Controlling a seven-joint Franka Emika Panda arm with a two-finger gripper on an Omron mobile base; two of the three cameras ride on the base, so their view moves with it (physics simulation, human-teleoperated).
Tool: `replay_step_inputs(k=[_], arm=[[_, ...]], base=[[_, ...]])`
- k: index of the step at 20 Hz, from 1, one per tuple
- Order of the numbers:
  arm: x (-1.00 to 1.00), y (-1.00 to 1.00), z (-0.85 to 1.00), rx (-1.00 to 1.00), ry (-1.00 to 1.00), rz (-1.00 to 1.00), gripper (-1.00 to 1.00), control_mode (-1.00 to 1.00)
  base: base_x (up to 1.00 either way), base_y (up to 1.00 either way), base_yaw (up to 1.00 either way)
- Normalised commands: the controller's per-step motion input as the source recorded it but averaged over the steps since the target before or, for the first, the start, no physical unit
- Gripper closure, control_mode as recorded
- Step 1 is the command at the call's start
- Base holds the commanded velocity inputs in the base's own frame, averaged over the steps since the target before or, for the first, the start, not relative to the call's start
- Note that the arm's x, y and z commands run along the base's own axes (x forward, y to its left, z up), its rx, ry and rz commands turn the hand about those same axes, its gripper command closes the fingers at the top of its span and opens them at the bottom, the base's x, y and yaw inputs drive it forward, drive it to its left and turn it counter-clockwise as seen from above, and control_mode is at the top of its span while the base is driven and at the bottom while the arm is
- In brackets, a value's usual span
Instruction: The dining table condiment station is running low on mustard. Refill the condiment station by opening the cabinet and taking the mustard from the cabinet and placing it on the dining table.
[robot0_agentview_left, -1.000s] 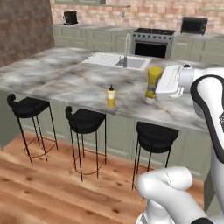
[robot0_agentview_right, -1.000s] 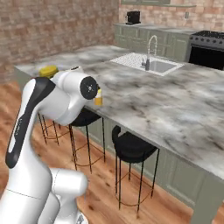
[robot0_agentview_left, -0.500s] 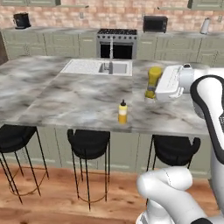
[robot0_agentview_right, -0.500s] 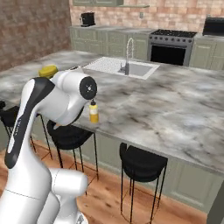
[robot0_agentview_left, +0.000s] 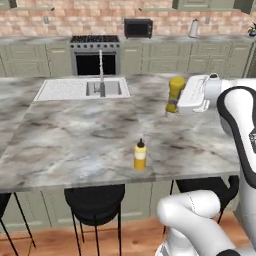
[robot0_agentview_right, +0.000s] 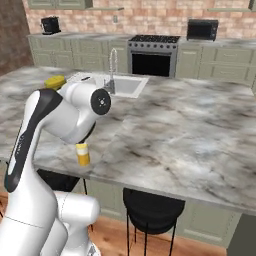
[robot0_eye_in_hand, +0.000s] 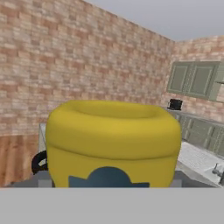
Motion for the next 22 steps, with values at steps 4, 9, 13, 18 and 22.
replay_step_inputs(k=[4,9,13,18,22], arm=[[0.0,0.0,0.0,0.0,0.0,0.0,1.0,1.0],[0.0,0.0,0.0,0.0,0.0,0.0,1.0,1.0],[0.0,0.05,-0.15,-0.01,-0.04,-0.15,1.0,-1.0],[0.0,0.0,-0.02,0.0,0.01,-0.02,1.0,-1.0],[0.16,-0.08,-0.15,0.01,0.0,0.01,1.0,-1.0]], base=[[0.6,0.05,-0.32],[0.11,0.17,-0.21],[0.0,0.0,0.0],[0.0,0.0,0.0],[0.0,0.0,0.0]])
